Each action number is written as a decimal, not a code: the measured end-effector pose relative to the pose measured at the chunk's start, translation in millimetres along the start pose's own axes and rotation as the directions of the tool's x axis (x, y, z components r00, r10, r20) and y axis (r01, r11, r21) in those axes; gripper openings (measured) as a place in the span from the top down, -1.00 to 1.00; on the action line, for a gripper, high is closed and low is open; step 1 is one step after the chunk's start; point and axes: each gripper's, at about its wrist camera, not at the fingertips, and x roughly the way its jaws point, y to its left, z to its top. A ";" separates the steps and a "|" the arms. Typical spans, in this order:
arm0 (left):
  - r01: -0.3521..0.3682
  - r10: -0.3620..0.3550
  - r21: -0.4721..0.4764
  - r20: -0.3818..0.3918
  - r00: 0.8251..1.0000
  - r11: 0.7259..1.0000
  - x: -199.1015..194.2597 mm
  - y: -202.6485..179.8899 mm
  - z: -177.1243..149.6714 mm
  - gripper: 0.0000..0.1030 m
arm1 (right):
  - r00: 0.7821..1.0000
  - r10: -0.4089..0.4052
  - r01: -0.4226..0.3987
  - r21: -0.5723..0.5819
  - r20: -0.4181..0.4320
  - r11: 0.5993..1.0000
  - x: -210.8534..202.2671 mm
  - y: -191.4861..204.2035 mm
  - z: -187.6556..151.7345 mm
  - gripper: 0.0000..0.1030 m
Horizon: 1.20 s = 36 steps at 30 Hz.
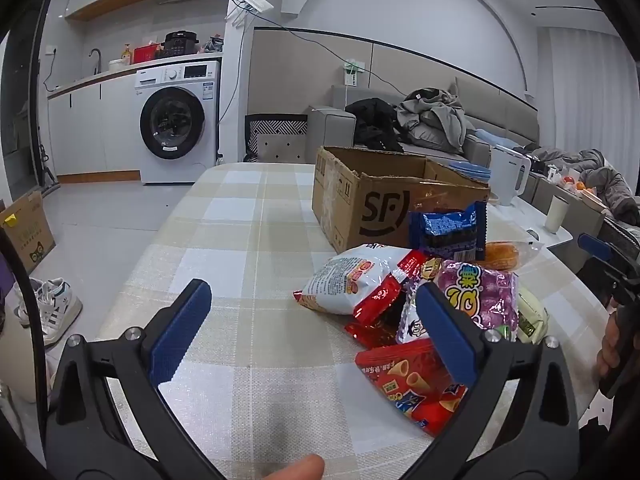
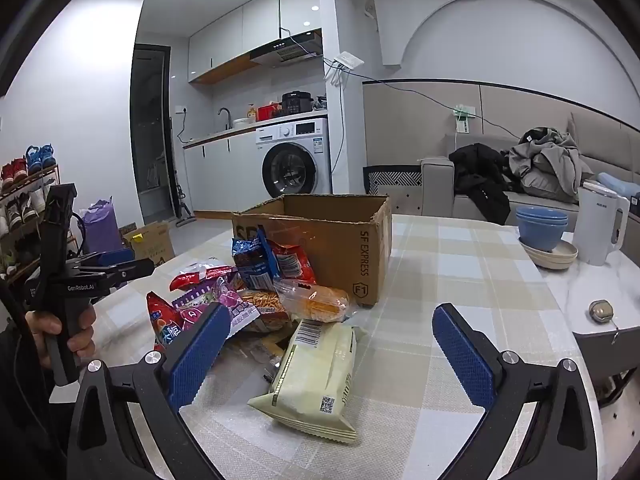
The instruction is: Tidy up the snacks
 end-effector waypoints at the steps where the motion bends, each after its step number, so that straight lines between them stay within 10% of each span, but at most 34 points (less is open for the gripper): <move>1: 0.001 -0.001 -0.001 -0.001 1.000 1.000 0.2 0.0 0.0 -0.97 | 1.000 0.002 -0.002 0.002 -0.002 1.000 0.1 -0.1 0.0 -1.00; 36: 0.003 -0.003 0.032 0.019 1.000 0.999 -4.9 -10.0 -0.3 -0.97 | 1.000 0.000 0.000 0.004 -0.006 1.000 0.5 -0.7 0.0 -1.00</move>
